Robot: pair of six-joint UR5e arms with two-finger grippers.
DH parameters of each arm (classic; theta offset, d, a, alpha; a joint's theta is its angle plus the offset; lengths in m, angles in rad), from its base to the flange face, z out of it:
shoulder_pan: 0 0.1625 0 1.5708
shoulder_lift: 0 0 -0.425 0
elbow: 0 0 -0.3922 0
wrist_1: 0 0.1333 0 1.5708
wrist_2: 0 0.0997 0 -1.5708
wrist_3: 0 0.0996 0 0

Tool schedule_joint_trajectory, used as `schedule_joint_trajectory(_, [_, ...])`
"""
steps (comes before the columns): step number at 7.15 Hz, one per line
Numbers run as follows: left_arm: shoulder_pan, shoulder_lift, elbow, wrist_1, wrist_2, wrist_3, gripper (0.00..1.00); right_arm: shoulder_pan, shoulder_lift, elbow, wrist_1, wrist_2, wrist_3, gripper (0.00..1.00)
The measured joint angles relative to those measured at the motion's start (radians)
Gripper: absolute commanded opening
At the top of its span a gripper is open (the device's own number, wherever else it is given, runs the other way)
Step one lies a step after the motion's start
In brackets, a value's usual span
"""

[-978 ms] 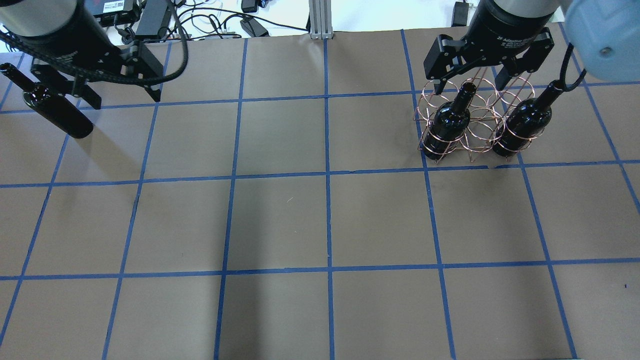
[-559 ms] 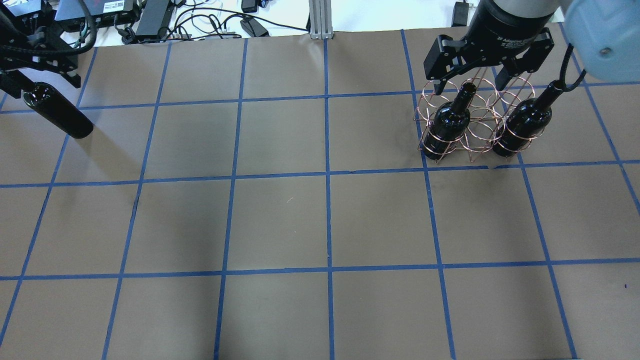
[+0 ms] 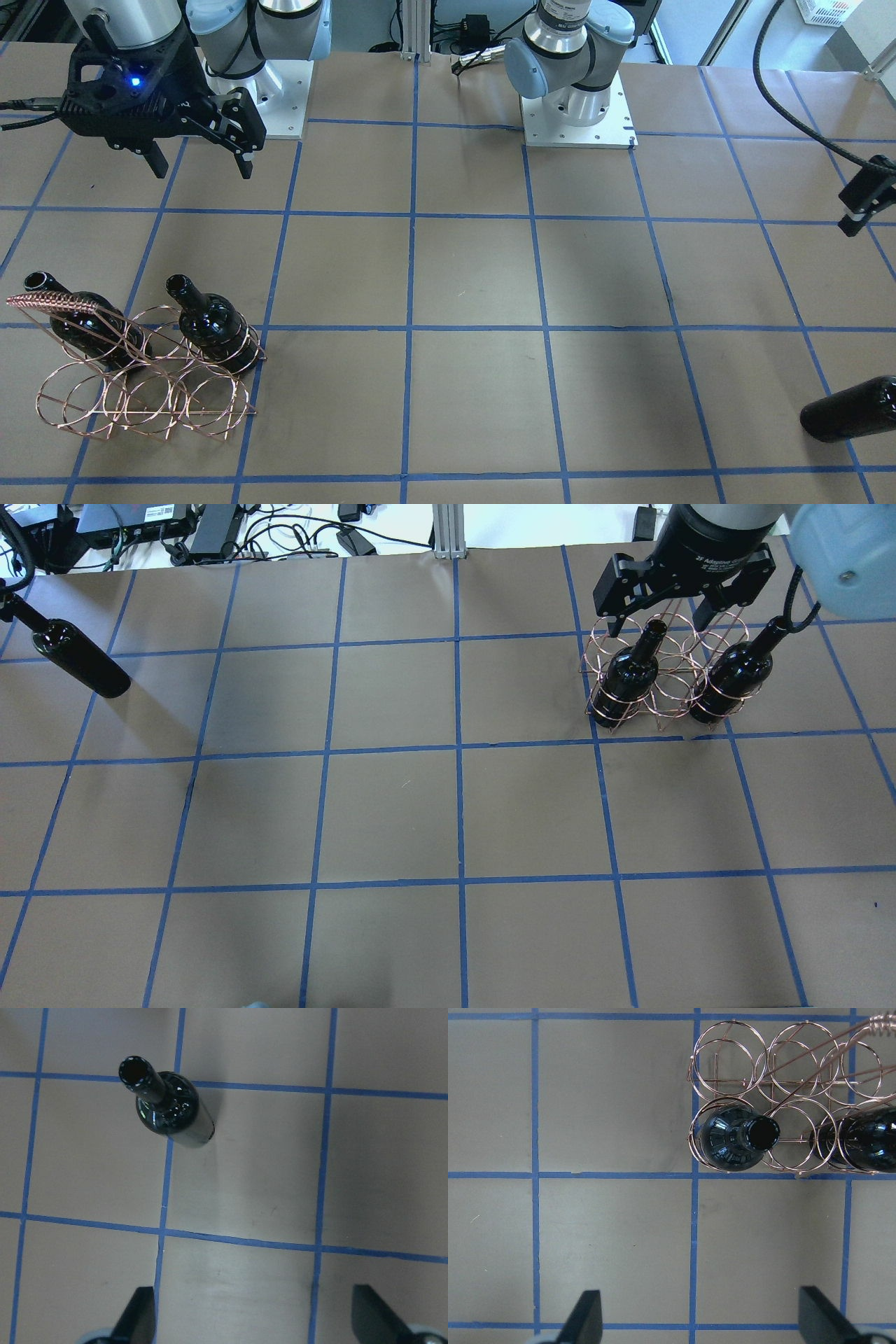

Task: Place wine into wine basket
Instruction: 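Lower the left gripper onto the lying dark bottle and grasp it, then lift the dark bottle off the table with the left gripper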

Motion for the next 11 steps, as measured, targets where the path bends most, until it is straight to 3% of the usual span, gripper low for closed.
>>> schedule_joint_trajectory(2, [0.045,-0.107,0.063,0.037,-0.054,0.083,1.0,0.0,0.0,0.0,0.0,0.0,0.001,1.0])
schedule_joint_trajectory(5, [0.064,-0.234,0.077,0.178,-0.1,0.158,1.0,0.0,0.0,0.0,0.001,0.0,0.001,1.0])
schedule_joint_trajectory(10, [0.07,-0.354,0.107,0.274,-0.203,0.15,1.0,0.0,0.0,0.0,0.0,0.0,0.0,1.0])
schedule_joint_trajectory(11, [0.07,-0.363,0.112,0.277,-0.218,0.146,0.92,0.0,0.0,0.0,0.0,0.0,0.0,1.0])
